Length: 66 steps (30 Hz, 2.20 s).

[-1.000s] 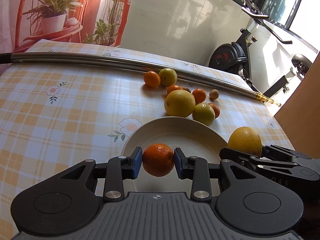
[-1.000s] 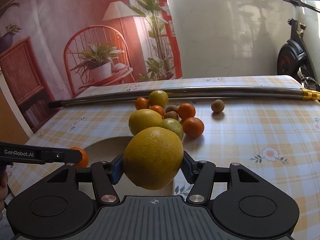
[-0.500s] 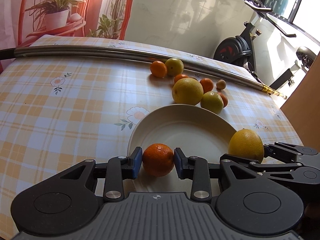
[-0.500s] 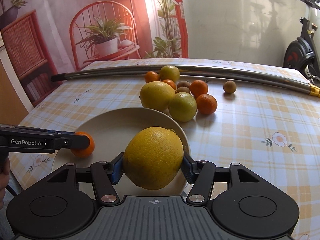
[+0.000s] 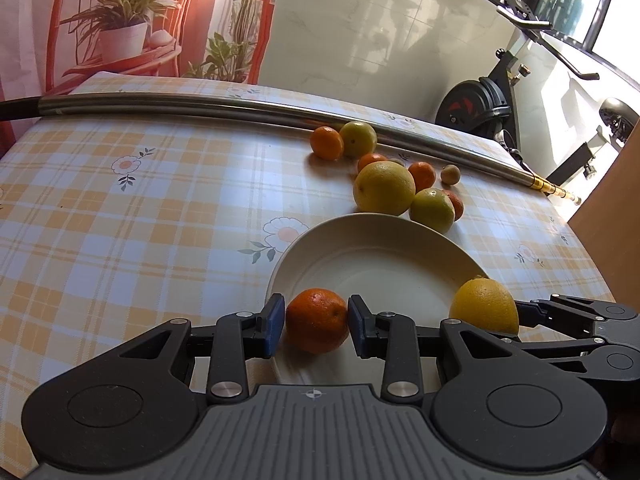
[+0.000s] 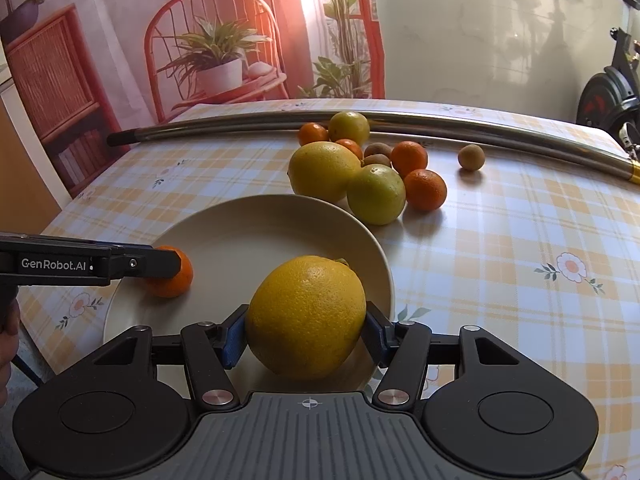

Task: Organize fruits
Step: 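Carry the mandarin into the white plate with the left gripper while the right brings the grapefruit, then open the right gripper to set the grapefruit in the plate while the left withdraws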

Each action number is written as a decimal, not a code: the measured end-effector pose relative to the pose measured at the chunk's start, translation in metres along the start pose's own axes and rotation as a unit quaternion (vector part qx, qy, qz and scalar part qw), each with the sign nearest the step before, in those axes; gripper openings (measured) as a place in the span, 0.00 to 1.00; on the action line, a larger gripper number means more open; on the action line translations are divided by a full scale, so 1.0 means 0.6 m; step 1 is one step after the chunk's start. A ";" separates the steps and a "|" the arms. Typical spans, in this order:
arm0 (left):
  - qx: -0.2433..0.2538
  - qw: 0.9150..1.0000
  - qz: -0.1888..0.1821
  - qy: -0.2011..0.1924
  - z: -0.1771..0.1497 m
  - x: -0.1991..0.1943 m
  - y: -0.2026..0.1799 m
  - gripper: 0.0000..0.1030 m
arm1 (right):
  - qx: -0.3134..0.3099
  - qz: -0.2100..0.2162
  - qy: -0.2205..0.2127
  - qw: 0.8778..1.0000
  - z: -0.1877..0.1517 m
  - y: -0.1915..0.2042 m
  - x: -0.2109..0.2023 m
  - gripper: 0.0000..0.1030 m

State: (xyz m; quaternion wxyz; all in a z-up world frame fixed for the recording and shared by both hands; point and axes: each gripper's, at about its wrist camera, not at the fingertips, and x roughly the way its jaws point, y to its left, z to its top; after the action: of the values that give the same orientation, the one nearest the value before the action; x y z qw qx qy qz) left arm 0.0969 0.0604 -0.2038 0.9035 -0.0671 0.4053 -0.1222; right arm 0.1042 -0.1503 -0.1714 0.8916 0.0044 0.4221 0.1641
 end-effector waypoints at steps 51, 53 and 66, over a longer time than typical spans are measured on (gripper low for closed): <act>0.004 0.998 0.020 -0.051 -0.006 -0.034 -0.016 0.47 | 0.023 -0.011 -0.100 0.995 0.003 -0.014 -0.040 0.62; 0.004 0.998 0.021 -0.052 -0.006 -0.034 -0.016 0.47 | 0.024 -0.010 -0.101 0.995 0.003 -0.015 -0.040 0.62; -0.003 0.998 0.028 -0.064 0.009 -0.046 -0.012 0.47 | 0.031 -0.012 -0.112 0.993 0.003 -0.021 -0.045 0.61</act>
State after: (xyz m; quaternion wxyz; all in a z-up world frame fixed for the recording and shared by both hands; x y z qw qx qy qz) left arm 0.0818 0.0609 -0.1788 0.9303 -0.0660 0.3489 -0.0915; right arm 0.0929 -0.1703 -0.1518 0.9347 0.0456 0.3241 0.1383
